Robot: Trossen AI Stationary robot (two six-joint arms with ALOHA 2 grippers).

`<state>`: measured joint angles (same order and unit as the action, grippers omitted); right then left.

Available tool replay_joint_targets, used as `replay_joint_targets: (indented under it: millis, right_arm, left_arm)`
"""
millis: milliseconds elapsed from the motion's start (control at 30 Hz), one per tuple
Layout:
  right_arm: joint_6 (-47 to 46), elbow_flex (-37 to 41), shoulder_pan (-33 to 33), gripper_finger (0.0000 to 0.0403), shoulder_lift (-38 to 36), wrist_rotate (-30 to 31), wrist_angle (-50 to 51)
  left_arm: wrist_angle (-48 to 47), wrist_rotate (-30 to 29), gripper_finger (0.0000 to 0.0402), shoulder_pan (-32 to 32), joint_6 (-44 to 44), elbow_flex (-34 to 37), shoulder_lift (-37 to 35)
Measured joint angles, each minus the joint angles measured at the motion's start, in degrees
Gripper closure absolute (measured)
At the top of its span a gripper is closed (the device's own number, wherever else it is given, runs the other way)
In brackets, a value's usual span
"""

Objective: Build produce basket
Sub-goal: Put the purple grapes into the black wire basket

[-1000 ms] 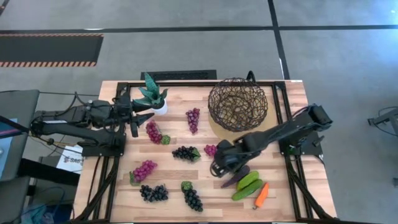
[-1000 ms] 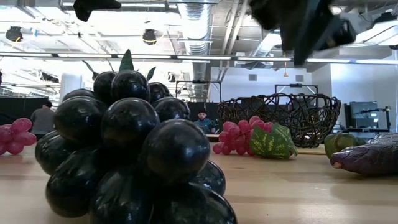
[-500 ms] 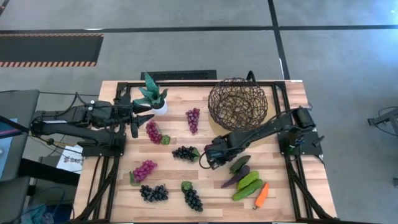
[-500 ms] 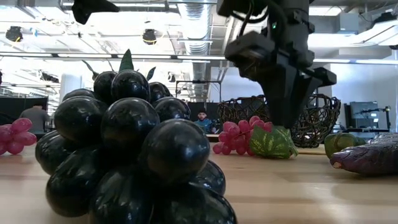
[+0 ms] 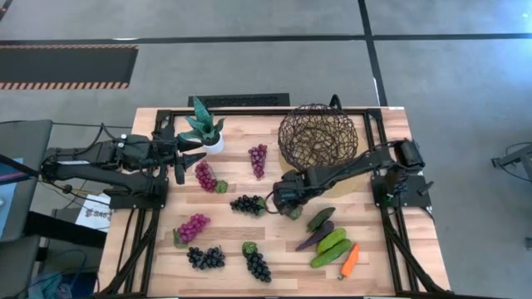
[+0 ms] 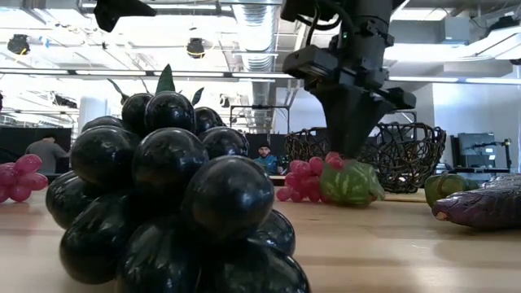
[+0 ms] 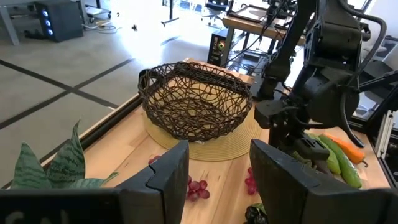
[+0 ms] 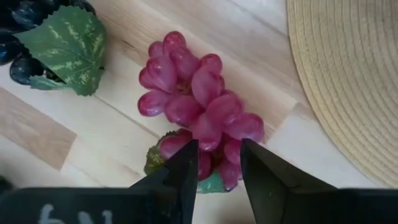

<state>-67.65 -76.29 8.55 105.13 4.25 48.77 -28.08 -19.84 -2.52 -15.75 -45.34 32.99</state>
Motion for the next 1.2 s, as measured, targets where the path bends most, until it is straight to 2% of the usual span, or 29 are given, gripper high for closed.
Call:
replay_joint_targets:
  millis: [133, 400, 633, 733, 833, 1067, 1200]
  right_arm:
    - [1.58, -0.06, -0.53, 0.0235, 1.26, -1.92, -0.32]
    - [2.53, 0.06, -1.22, 0.0157, 3.1, -2.85, 1.7]
    - [3.35, -0.1, -1.96, 0.0153, 5.32, -4.04, -0.75]
    - [3.2, 0.03, -2.36, 0.0173, 7.13, -6.07, -1.64]
    - [3.36, -0.06, -2.42, 0.0215, 8.04, -8.57, -2.04]
    - [5.33, -2.9, -2.23, 0.0375, 7.4, -10.21, -1.31]
    - [7.25, -8.68, -1.9, 0.0378, 5.55, -9.88, 1.8]
  left_arm:
    - [0.0, -0.02, 0.0246, 0.0, -0.02, 0.0, 0.0]
    - [0.09, -0.02, 0.0246, 0.0, 0.0, 0.0, 0.0]
    - [0.09, -0.02, 0.0246, 0.0, 0.02, 0.0, 0.02]
    - [0.07, -0.02, 0.0246, 0.0, 0.0, 0.0, 0.0]
    - [0.04, -0.02, 0.0246, 0.0, 0.0, 0.0, 0.02]
    - [-0.01, -0.02, 0.0246, 0.0, 0.0, 0.0, 0.02]
    - [-0.07, -0.04, 0.0246, 0.0, 0.0, 0.0, 0.02]
